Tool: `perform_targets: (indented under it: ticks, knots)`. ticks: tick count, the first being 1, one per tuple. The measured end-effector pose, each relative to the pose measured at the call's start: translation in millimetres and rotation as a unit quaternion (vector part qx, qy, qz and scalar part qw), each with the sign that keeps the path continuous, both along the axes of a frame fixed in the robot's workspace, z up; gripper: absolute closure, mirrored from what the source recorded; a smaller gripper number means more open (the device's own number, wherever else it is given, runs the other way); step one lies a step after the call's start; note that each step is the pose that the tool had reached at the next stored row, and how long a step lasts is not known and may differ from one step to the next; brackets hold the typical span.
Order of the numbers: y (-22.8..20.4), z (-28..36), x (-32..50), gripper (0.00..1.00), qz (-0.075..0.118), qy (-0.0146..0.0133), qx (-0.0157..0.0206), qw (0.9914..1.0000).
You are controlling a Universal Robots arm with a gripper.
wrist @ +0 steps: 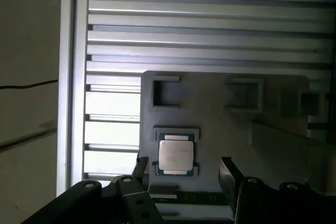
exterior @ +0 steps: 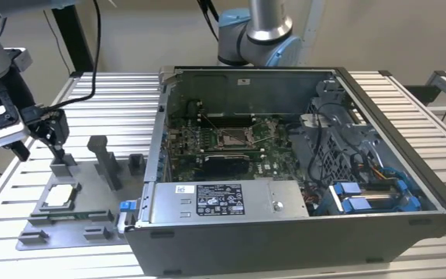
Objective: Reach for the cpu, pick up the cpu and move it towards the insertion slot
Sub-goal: 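Pick up the cpu and move it towards the insertion slot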
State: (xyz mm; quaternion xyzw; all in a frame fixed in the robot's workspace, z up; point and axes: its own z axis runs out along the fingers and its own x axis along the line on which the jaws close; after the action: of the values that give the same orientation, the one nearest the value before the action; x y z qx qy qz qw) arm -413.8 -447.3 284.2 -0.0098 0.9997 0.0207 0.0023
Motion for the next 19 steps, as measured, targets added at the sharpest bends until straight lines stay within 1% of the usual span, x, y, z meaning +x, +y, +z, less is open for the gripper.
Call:
perform_targets:
  ticks: [6, 9, 12, 19]
  knots:
    - [-2.1, -5.9, 0.0, 0.0, 0.0, 0.0008, -0.0001, 1.0]
    - [-2.4, -8.3, 0.0, 0.0, 0.0, 0.0009, 0.0, 1.0]
    - [-2.8, -10.4, 0.0, 0.0, 0.0, 0.0017, 0.0, 1.0]
    - [-2.8, -16.4, 0.0, 0.0, 0.0, 0.0019, 0.0, 1.0]
